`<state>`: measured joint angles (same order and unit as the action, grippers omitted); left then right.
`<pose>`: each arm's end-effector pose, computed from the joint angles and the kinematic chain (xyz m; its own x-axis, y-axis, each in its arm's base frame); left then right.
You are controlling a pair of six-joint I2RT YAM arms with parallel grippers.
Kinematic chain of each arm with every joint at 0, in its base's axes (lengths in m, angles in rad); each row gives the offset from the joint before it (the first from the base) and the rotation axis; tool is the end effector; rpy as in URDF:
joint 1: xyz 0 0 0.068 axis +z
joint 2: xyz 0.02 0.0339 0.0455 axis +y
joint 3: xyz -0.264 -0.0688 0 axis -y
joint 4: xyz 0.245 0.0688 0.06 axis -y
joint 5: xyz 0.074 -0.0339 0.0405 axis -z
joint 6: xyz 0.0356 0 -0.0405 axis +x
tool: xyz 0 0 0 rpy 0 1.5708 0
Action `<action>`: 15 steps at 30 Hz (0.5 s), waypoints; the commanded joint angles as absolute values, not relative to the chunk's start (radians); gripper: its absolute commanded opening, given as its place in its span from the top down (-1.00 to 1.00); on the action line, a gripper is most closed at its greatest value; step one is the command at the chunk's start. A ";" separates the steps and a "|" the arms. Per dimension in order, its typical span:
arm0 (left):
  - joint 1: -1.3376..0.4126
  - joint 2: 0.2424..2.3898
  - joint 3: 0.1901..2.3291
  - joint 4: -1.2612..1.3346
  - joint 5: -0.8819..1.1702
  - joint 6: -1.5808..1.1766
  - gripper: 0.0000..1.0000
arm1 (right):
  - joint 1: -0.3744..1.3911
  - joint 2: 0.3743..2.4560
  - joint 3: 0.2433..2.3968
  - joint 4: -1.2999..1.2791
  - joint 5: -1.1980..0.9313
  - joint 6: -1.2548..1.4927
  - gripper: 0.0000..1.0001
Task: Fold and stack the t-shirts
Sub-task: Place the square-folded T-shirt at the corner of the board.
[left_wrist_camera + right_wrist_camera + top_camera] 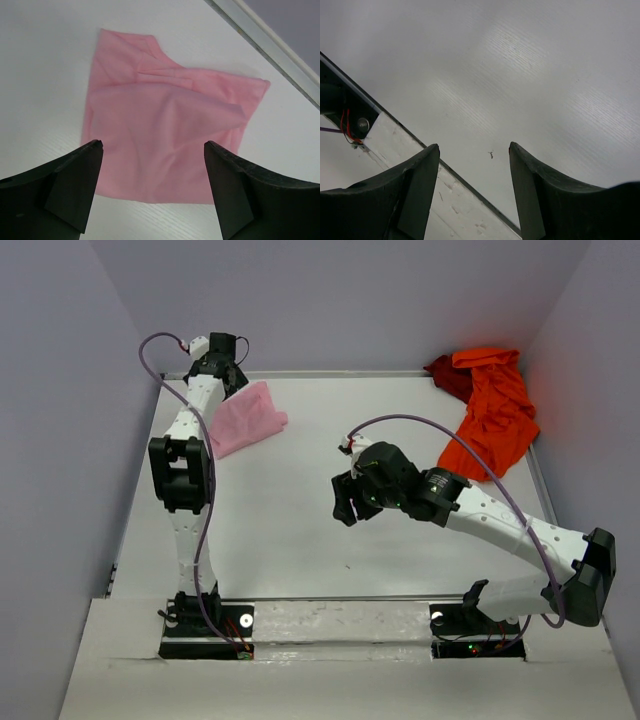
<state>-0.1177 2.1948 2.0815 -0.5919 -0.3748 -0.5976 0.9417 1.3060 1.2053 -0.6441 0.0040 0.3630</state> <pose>0.5041 -0.0465 0.2902 -0.4379 -0.4755 -0.7630 -0.5007 0.8339 -0.2323 0.1656 0.2273 0.3291 -0.6593 -0.3026 -0.6883 -0.6126 0.7469 0.2585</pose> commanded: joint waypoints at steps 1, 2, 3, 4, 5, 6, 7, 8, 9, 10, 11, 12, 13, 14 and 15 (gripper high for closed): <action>-0.097 2.192 2.091 -0.670 -0.469 -0.649 -0.85 | 0.936 1.284 1.235 -0.637 0.011 0.354 -0.27; -0.095 2.194 2.091 -0.670 -0.489 -0.649 -0.85 | 0.936 1.281 1.233 -0.638 0.012 0.354 -0.27; -0.095 2.195 2.091 -0.672 -0.497 -0.649 -0.85 | 0.936 1.281 1.233 -0.640 0.014 0.354 -0.27; -0.094 2.198 2.091 -0.670 -0.500 -0.650 -0.85 | 0.927 1.279 1.235 -0.643 0.014 0.353 -0.27; -0.094 2.201 2.088 -0.663 -0.496 -0.646 -0.86 | 0.927 1.281 1.238 -0.644 0.014 0.351 -0.27; -0.094 2.207 2.094 -0.660 -0.489 -0.647 -0.85 | 0.927 1.282 1.246 -0.650 0.018 0.350 -0.27; -0.092 2.220 2.097 -0.658 -0.470 -0.652 -0.85 | 0.927 1.288 1.250 -0.655 0.021 0.350 -0.27; -0.091 2.224 2.100 -0.654 -0.457 -0.661 -0.86 | 0.927 1.292 1.255 -0.661 0.025 0.350 -0.27; -0.089 2.229 2.100 -0.649 -0.442 -0.670 -0.86 | 0.927 1.293 1.259 -0.663 0.028 0.350 -0.27; -0.087 2.232 2.099 -0.647 -0.428 -0.679 -0.85 | 0.927 1.295 1.262 -0.664 0.031 0.350 -0.27; -0.083 2.241 2.098 -0.647 -0.402 -0.690 -0.86 | 0.927 1.299 1.269 -0.666 0.034 0.351 -0.27; -0.081 2.246 2.097 -0.646 -0.387 -0.712 -0.85 | 0.917 1.299 1.272 -0.673 0.035 0.354 -0.27; -0.081 2.252 2.098 -0.647 -0.377 -0.718 -0.85 | 0.917 1.299 1.275 -0.675 0.037 0.354 -0.27; -0.081 2.263 2.102 -0.652 -0.361 -0.722 -0.86 | 0.917 1.299 1.278 -0.680 0.038 0.354 -0.27; -0.081 2.269 2.114 -0.673 -0.359 -0.730 -0.86 | 0.917 1.296 1.278 -0.686 0.040 0.354 -0.27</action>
<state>-0.0837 2.2555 2.0815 -0.6441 -0.3923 -0.6811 0.9276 1.3060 1.2213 -0.6746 0.0196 0.3622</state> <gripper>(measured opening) 0.925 0.635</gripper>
